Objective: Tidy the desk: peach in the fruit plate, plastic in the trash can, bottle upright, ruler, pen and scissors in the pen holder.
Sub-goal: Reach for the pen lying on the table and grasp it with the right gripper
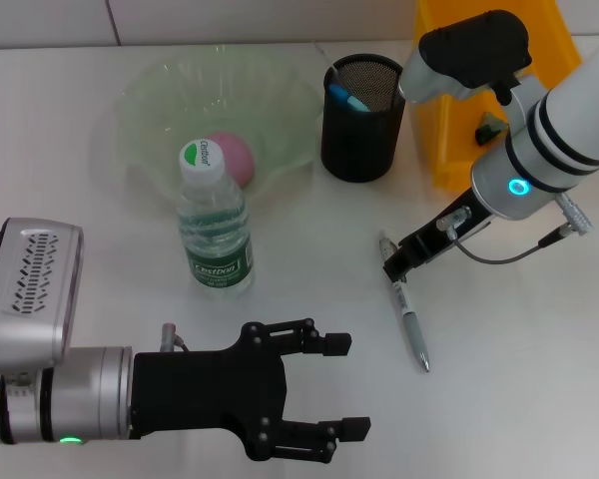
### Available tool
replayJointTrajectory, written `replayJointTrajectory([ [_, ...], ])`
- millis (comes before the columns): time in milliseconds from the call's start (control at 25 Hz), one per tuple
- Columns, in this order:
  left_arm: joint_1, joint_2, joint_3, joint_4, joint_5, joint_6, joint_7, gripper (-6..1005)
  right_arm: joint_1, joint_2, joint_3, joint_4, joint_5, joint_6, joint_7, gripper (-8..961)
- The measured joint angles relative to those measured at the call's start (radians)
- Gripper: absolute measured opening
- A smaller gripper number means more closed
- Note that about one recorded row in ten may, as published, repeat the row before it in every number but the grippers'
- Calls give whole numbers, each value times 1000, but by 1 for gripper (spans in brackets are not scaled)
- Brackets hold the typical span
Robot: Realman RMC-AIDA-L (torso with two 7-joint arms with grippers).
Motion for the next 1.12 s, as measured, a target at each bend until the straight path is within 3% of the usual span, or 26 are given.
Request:
replayJointTrajectory([
  [80, 0, 0, 0, 0, 0, 0, 0, 813, 0, 1, -3, 4, 2, 4, 0, 517],
  [840, 1, 0, -8, 0, 0, -2, 0, 813, 31, 1, -13, 58, 8, 45, 0, 502],
  [1120, 2, 0, -8, 0, 0, -2, 0, 813, 50, 1, -13, 95, 8, 53, -2, 364],
])
